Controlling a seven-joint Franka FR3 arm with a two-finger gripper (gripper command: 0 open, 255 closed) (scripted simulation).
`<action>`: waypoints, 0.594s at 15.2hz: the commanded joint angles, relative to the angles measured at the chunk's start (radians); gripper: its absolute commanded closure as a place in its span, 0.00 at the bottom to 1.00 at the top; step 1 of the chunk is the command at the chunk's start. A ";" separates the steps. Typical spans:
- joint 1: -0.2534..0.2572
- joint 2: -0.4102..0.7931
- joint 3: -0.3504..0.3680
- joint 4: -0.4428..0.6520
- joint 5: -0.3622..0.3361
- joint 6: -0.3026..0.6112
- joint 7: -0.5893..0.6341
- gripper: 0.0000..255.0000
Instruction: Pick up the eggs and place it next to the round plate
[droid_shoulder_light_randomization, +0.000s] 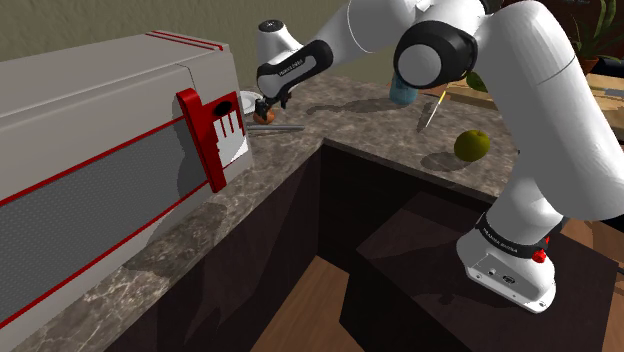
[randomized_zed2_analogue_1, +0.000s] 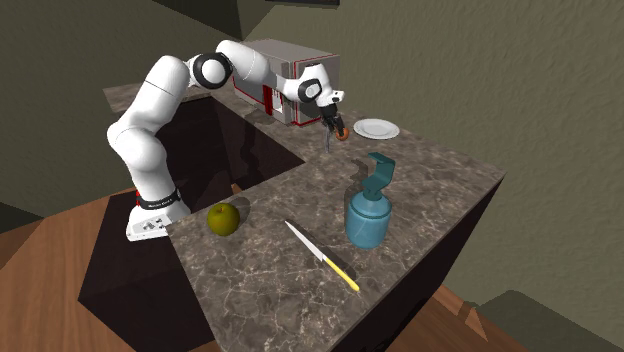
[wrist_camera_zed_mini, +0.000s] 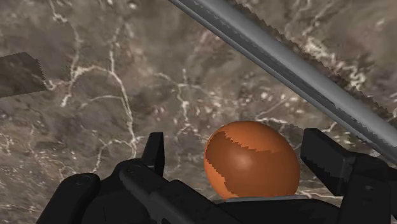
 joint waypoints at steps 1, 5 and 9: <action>0.015 -0.047 -0.008 -0.024 -0.009 -0.024 0.003 0.00; 0.023 -0.069 -0.012 -0.036 -0.014 -0.034 0.006 0.00; 0.023 -0.069 -0.012 -0.036 -0.014 -0.034 0.006 0.00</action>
